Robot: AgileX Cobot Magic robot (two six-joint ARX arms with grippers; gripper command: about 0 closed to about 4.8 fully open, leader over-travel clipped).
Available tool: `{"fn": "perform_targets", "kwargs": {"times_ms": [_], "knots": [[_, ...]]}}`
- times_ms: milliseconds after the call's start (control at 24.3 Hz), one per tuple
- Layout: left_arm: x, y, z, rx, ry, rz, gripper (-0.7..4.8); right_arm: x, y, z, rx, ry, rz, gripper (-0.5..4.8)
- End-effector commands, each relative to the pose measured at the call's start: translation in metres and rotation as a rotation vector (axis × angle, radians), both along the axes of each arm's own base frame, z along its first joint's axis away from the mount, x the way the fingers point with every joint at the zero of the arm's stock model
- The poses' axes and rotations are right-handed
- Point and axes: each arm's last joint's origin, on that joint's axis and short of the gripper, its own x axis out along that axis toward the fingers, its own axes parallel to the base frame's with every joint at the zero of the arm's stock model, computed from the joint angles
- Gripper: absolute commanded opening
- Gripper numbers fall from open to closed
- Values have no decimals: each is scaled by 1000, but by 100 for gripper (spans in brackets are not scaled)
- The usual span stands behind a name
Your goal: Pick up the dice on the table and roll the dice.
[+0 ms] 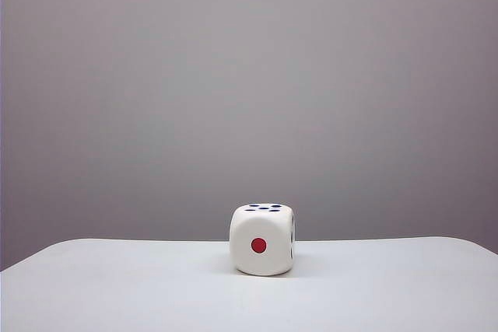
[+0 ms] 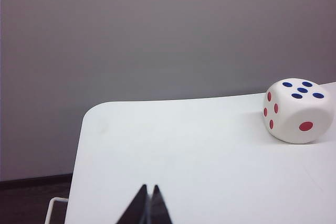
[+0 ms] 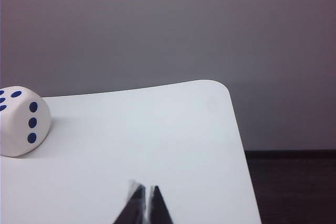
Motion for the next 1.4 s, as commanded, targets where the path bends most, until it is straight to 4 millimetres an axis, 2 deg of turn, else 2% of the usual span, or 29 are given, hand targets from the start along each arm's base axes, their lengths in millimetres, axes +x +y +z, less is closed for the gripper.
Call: {"fn": "perform_targets", "kwargs": {"times_ms": [41, 206, 329, 411, 493, 658, 781, 822, 946, 1028, 1069, 1110, 1151, 1192, 1233, 1275, 1357, 1398], "knots": [[0, 0, 2, -8, -16, 3, -5, 1, 0, -1, 5, -9, -5, 12], [0, 0, 2, -18, -13, 5, -5, 0, 0, -1, 9, -6, -4, 12], [0, 0, 5, -146, -6, 4, -5, 1, 2, 1, 69, -17, 40, 11], [-3, 0, 19, -217, -33, -11, -5, 1, 2, 6, 181, -59, 48, -7], [-10, 3, 49, -235, -123, 13, -5, 1, 2, 14, 288, -120, 40, -6], [-14, 5, 85, -214, -149, 39, -5, 0, 1, 27, 335, -174, 4, -6], [0, 1, 110, -116, -77, 37, -5, -2, -1, 56, 318, -221, -35, -7], [11, -2, 120, -79, -44, 31, -5, 0, -2, 70, 309, -232, -64, -6], [40, -11, 135, 54, 36, -1, -5, 13, 0, 97, 256, -202, -81, -6], [65, -18, 140, 131, 101, -36, -5, 30, 3, 112, 207, -141, -60, -6], [85, -25, 140, 154, 165, -73, -5, 48, 6, 124, 160, -88, -6, -6], [90, -26, 140, 159, 181, -83, -5, 56, 8, 130, 143, -69, 21, -6], [107, -32, 140, 164, 226, -132, -5, 81, 13, 143, 114, -19, 73, -6], [112, -34, 140, 159, 238, -159, -5, 92, 15, 147, 104, -1, 89, -6], [122, -39, 139, 144, 259, -225, -5, 118, 20, 156, 101, 37, 143, -6], [128, -42, 138, 132, 276, -277, -5, 139, 24, 161, 109, 76, 188, -5], [134, -45, 136, 113, 295, -343, -5, 168, 29, 163, 118, 139, 236, -3], [141, -46, 135, 101, 309, -394, -5, 202, 36, 161, 138, 203, 312, 5]]}}
